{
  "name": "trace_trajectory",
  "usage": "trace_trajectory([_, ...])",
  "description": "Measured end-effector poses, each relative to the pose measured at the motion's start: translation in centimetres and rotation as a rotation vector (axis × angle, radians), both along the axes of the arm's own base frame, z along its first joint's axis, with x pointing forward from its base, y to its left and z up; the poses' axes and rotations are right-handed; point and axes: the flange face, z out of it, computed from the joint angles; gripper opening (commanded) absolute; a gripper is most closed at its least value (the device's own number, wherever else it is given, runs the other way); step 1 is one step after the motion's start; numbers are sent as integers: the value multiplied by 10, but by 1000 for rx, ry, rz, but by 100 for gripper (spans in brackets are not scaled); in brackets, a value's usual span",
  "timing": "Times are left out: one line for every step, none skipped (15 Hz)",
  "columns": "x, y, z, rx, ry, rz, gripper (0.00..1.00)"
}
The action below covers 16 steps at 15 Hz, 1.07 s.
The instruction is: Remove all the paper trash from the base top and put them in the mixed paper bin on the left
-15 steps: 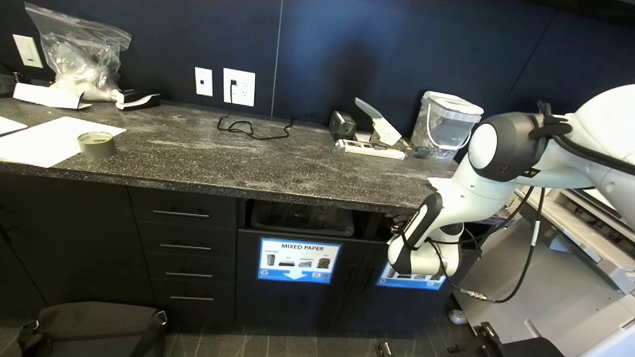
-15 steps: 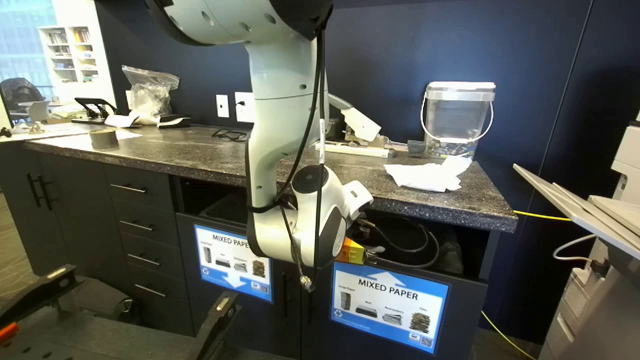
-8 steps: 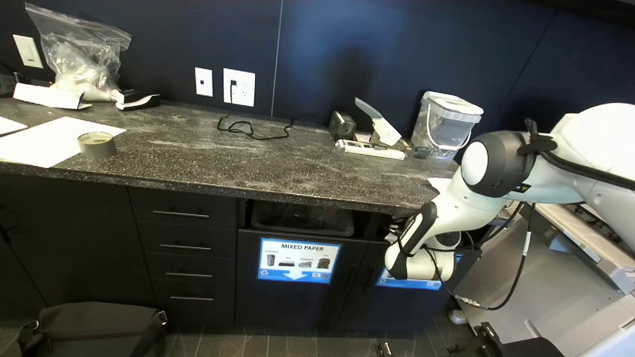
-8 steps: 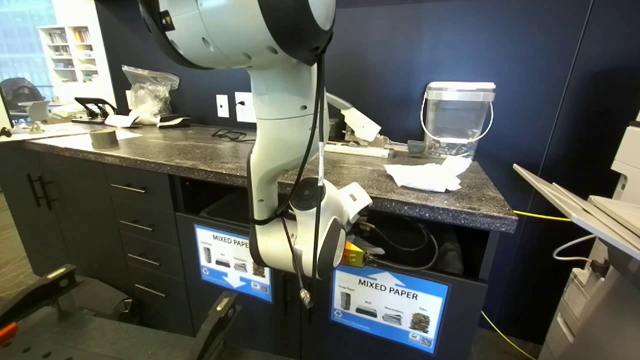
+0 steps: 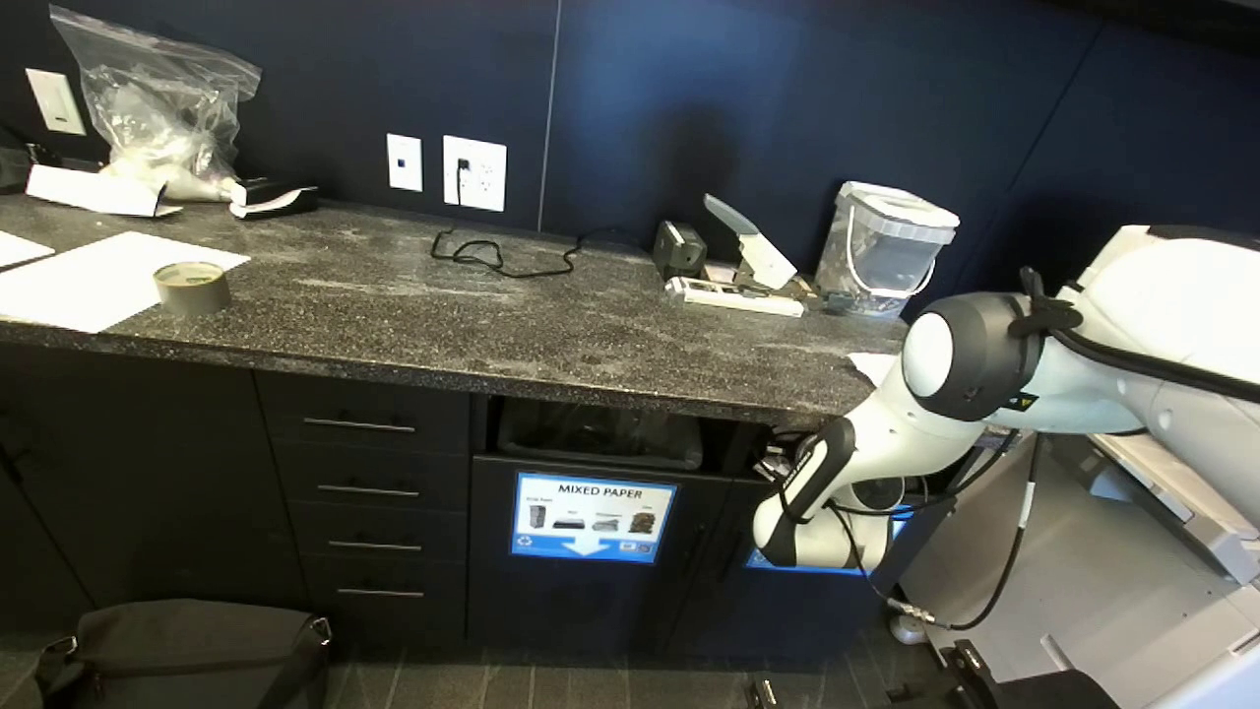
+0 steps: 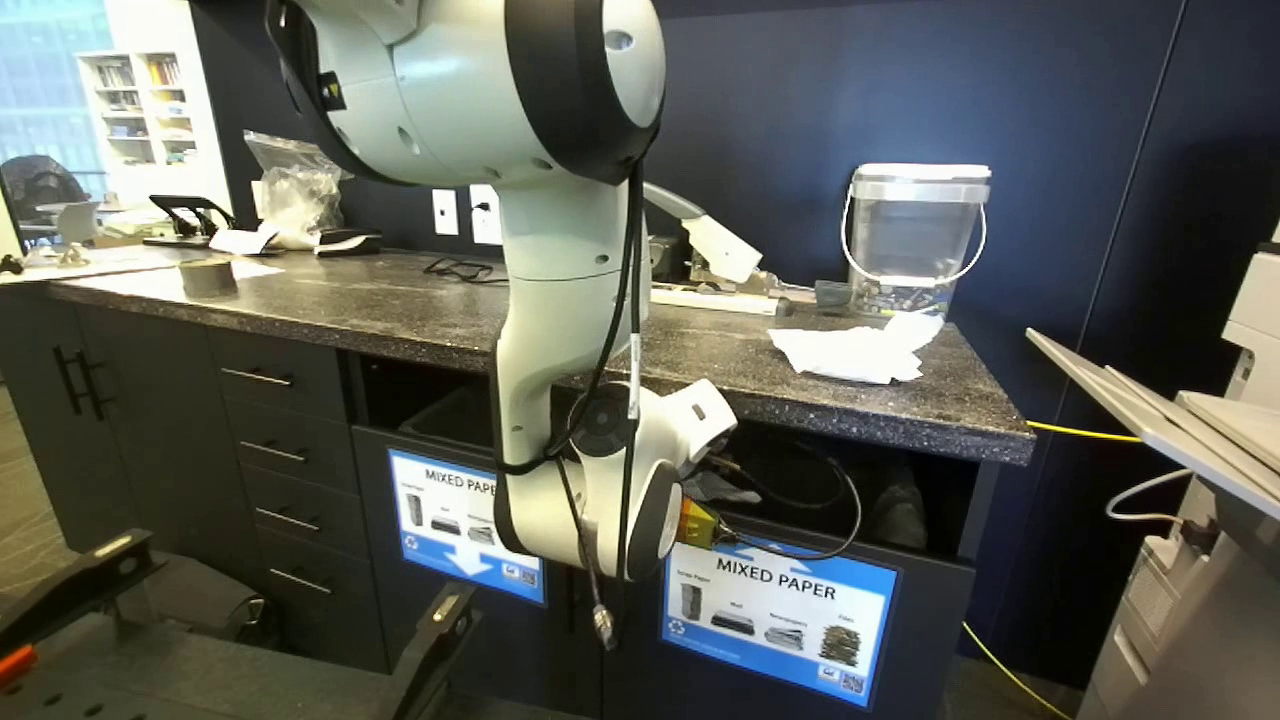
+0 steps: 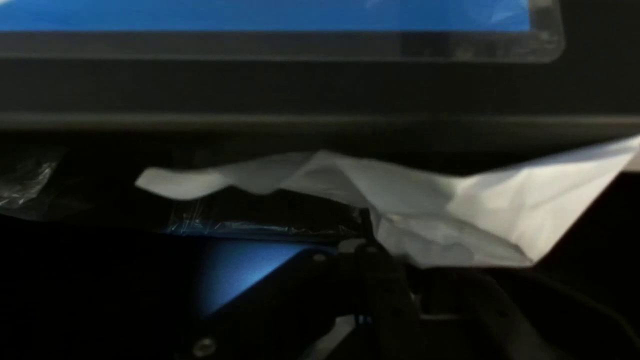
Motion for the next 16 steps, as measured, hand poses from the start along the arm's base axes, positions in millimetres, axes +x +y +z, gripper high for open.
trace_trajectory([-1, 2, -7, 11, 7, -3, 14])
trace_trajectory([-1, 5, -11, 21, 11, -4, 13])
trace_trajectory([0, 8, -11, 31, 10, -7, 14])
trace_trajectory([0, 9, -11, 39, 9, -10, 12])
trace_trajectory([1, 10, -11, 45, 8, -12, 13])
trace_trajectory([1, 10, -11, 48, 7, -14, 12])
trace_trajectory([1, 10, -11, 49, 6, -16, 13])
trace_trajectory([1, 10, -11, 50, 6, -19, 13])
trace_trajectory([1, 11, -11, 52, 6, -22, 12])
trace_trajectory([1, 11, -11, 53, 5, -25, 37])
trace_trajectory([1, 11, -11, 56, 6, -30, 37])
trace_trajectory([2, 11, -11, 58, 6, -33, 41])
trace_trajectory([2, 11, -12, 59, 7, -36, 50])
trace_trajectory([2, 10, -12, 59, 8, -39, 57])
trace_trajectory([2, 10, -12, 61, 10, -44, 64])
trace_trajectory([2, 10, -12, 62, 12, -50, 73])
